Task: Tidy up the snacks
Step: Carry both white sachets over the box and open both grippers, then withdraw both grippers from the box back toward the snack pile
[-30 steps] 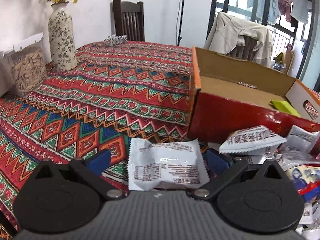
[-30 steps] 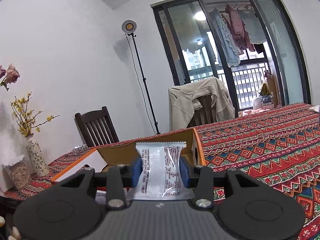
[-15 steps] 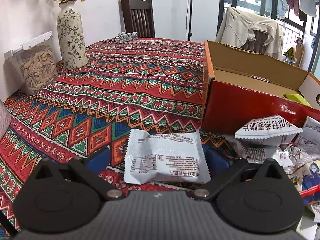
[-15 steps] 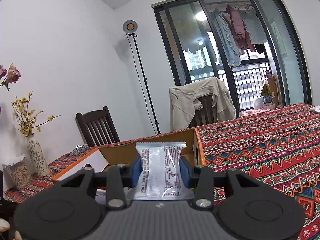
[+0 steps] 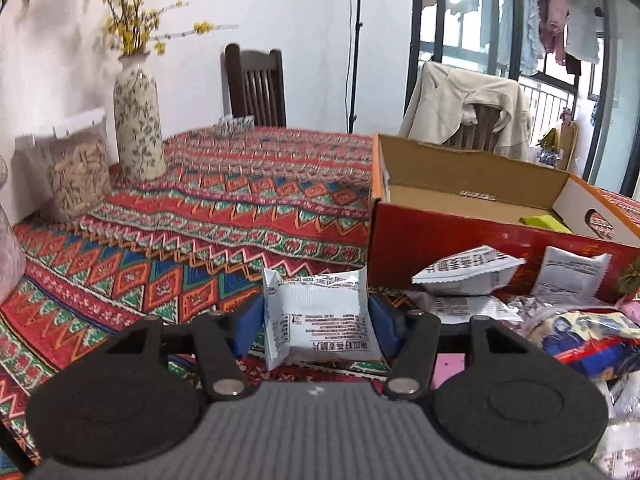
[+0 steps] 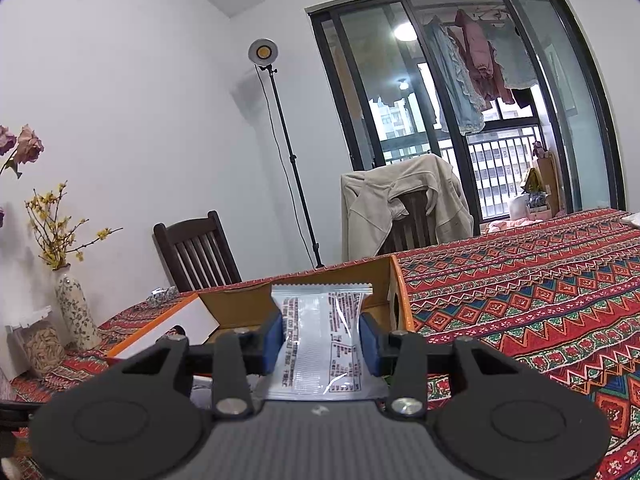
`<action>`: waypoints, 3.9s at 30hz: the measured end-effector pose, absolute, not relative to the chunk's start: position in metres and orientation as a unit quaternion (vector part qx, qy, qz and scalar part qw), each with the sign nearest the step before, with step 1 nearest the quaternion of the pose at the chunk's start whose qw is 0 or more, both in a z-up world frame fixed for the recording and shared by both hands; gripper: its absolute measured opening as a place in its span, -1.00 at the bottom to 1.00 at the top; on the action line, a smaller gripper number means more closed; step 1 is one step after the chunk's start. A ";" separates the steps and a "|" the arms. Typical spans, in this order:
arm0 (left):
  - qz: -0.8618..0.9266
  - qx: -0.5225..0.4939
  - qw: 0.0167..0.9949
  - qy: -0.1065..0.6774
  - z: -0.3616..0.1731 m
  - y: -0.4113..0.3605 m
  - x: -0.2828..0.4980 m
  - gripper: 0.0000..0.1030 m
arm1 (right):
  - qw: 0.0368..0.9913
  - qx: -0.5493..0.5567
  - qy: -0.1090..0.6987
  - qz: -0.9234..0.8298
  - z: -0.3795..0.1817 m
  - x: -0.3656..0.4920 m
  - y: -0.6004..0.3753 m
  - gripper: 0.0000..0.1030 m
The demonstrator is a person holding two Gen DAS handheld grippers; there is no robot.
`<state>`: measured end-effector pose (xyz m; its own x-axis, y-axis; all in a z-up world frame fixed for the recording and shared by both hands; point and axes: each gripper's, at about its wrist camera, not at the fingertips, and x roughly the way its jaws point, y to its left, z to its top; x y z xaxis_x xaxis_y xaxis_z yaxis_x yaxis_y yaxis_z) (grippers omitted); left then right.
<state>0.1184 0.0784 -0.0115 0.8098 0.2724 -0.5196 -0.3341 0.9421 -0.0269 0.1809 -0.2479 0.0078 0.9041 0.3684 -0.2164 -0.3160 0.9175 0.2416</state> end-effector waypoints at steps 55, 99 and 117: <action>0.044 -0.092 0.982 0.160 0.029 0.026 0.215 0.79 | 0.973 0.019 0.188 0.132 0.026 0.261 -0.182 0.16; 0.046 -0.073 0.984 0.157 0.056 0.010 0.129 1.00 | 0.975 0.063 0.162 0.135 0.064 0.172 -0.233 1.00; 0.023 -0.046 0.975 0.217 0.006 0.021 0.056 1.00 | 0.965 0.027 0.219 0.140 0.027 0.096 -0.248 1.00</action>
